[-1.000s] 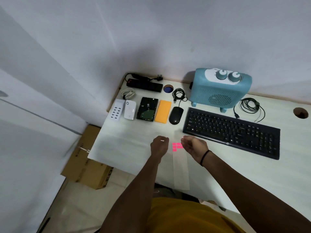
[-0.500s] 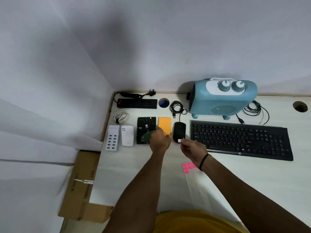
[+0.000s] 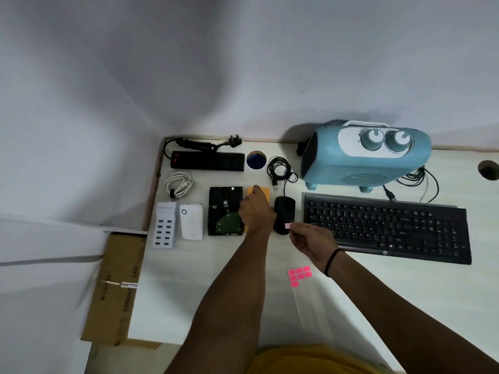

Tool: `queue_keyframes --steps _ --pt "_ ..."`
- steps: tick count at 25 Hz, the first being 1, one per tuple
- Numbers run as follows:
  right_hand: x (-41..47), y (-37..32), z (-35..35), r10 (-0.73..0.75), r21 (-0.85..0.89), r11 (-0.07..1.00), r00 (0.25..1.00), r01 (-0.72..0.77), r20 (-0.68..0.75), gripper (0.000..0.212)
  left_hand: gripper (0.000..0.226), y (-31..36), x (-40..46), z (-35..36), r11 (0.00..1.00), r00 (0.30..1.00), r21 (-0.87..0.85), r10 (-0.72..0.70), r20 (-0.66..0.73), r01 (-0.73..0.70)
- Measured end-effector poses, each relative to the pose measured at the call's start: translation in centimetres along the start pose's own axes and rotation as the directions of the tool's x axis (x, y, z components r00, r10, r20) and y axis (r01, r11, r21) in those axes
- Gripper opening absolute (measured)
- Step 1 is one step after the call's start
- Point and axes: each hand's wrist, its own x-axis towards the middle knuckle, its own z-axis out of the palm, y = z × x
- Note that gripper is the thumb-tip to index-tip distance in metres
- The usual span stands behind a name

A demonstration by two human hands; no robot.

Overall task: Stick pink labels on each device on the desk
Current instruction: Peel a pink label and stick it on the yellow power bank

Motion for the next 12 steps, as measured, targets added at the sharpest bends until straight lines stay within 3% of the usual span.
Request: queue_keyframes --steps 8,10,11,12 --pt "0.3 -2.2 -0.3 -0.038 0.08 0.996 0.999 0.037 0.013 0.008 0.066 0.5 0.0 -2.2 0.991 0.996 -0.111 -0.083 -0.036 0.078" --pt "0.0 -2.9 -0.2 -0.058 0.102 0.993 0.998 0.054 0.036 0.008 0.062 0.0 -0.9 -4.0 0.947 0.99 -0.305 -0.128 -0.064 0.102" --pt "-0.1 -3.3 0.0 -0.066 0.119 0.991 0.996 0.06 0.052 0.008 0.061 -0.6 -1.5 -5.0 0.88 0.988 -0.463 -0.147 -0.054 0.105" --pt "-0.4 -3.7 0.2 -0.076 0.135 0.989 0.995 0.066 0.071 0.008 0.058 -1.4 -2.0 -6.0 0.75 0.989 -0.653 -0.146 -0.007 0.106"
